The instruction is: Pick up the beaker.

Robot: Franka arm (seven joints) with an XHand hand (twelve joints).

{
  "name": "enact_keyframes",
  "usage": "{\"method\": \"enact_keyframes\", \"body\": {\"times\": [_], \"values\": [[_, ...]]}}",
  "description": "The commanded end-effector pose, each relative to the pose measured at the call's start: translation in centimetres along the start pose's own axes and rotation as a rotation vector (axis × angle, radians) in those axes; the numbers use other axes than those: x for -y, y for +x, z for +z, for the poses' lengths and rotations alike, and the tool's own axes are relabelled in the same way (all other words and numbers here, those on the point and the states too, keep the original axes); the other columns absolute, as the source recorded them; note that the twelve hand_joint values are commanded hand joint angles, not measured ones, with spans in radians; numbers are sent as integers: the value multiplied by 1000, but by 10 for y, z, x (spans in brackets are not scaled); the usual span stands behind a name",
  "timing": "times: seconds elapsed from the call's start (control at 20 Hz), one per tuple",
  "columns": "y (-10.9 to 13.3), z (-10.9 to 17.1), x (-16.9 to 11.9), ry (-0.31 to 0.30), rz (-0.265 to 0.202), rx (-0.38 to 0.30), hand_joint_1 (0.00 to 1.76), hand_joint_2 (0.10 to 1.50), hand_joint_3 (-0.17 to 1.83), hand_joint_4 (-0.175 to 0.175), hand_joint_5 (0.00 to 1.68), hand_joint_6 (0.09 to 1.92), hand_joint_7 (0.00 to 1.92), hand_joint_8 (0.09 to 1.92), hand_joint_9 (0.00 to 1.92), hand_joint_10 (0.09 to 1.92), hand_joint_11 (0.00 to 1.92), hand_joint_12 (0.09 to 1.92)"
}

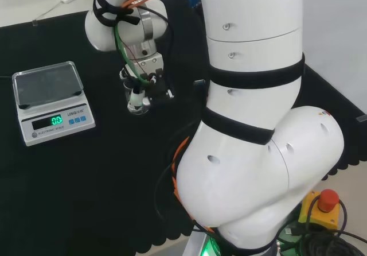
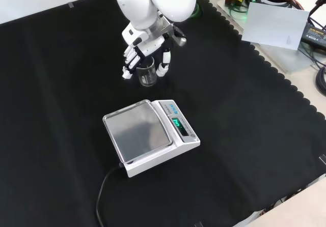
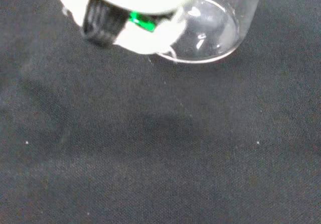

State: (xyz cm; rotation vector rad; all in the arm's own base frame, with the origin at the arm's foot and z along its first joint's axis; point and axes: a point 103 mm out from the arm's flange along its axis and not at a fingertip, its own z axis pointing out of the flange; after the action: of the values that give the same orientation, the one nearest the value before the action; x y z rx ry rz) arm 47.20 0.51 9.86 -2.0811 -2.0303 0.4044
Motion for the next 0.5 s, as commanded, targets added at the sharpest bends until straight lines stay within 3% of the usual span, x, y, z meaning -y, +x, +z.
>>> {"method": "enact_keyframes", "body": {"times": [0.05, 0.1, 0.3, 0.5], "values": [[6, -6, 3, -97, 13, -14, 1195, 451, 670, 57, 523, 107, 483, 724, 740, 739, 697, 1271], [6, -7, 3, -109, 17, -16, 1212, 446, 696, 57, 554, 197, 548, 717, 800, 709, 752, 1245], [5, -7, 1, -151, 34, -24, 1247, 448, 739, 70, 585, 838, 733, 715, 947, 647, 892, 1169], [3, -5, 0, -176, 47, -23, 1262, 453, 752, 82, 732, 1008, 835, 738, 1021, 642, 949, 1151]]}}
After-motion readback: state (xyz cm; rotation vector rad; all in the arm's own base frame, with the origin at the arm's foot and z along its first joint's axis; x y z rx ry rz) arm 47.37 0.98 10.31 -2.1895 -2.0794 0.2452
